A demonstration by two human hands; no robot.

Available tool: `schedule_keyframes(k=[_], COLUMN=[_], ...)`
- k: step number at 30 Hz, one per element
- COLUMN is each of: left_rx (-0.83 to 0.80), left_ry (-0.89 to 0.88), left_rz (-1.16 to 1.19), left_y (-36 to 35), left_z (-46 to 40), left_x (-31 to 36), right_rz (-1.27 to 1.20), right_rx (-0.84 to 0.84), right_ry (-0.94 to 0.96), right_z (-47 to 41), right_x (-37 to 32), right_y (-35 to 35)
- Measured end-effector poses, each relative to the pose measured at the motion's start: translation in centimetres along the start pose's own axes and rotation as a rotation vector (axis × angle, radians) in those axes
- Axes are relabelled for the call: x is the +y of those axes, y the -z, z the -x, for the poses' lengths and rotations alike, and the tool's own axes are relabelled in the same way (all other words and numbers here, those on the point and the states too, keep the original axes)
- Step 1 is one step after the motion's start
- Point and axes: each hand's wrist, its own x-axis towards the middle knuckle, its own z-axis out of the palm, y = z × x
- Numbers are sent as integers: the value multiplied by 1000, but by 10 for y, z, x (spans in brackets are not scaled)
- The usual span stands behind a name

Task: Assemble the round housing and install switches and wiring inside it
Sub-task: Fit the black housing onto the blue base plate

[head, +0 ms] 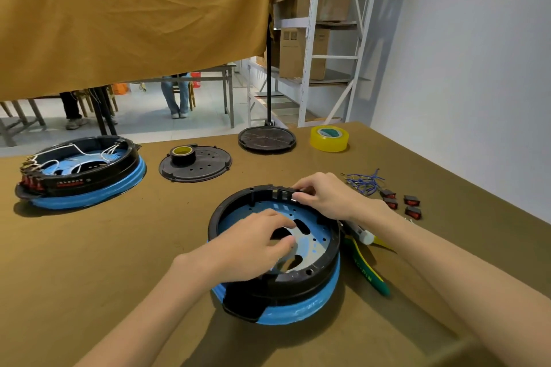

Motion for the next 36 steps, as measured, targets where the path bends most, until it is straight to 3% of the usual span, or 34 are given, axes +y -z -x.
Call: schedule_keyframes(k=[6, 13, 19, 22, 25, 27, 29, 32, 36], left_rx=[12, -96, -93, 61, 454, 632, 575, 469, 512], left_ry=[-10, 58, 17, -10, -52, 105, 315, 370, 350], left_rz=[-45, -275, -209, -131, -74, 88, 332, 548, 481], left_y=[-6, -8, -4, 2, 8, 11, 15, 10, 2], left_z=[-1, -5, -9, -3, -1, -1, -1, 3, 10], left_x=[-10, -11, -7, -13, -31, -49, -63, -79, -89], right_rz=[89, 109, 80, 63, 44, 26, -6, -58, -43], right_rx=[-18, -25, 76, 127, 127, 96, 64, 64, 152], right_ry=[-65, -135, -183, -187, -192, -177, -156, -135, -114], right_z=[19, 28, 30, 30, 26, 18, 8, -4, -1], right_x=[0, 1, 7, 7, 6, 4, -1, -7, -10], right_y=[4, 8, -5, -11, -10, -6, -3, -4, -16])
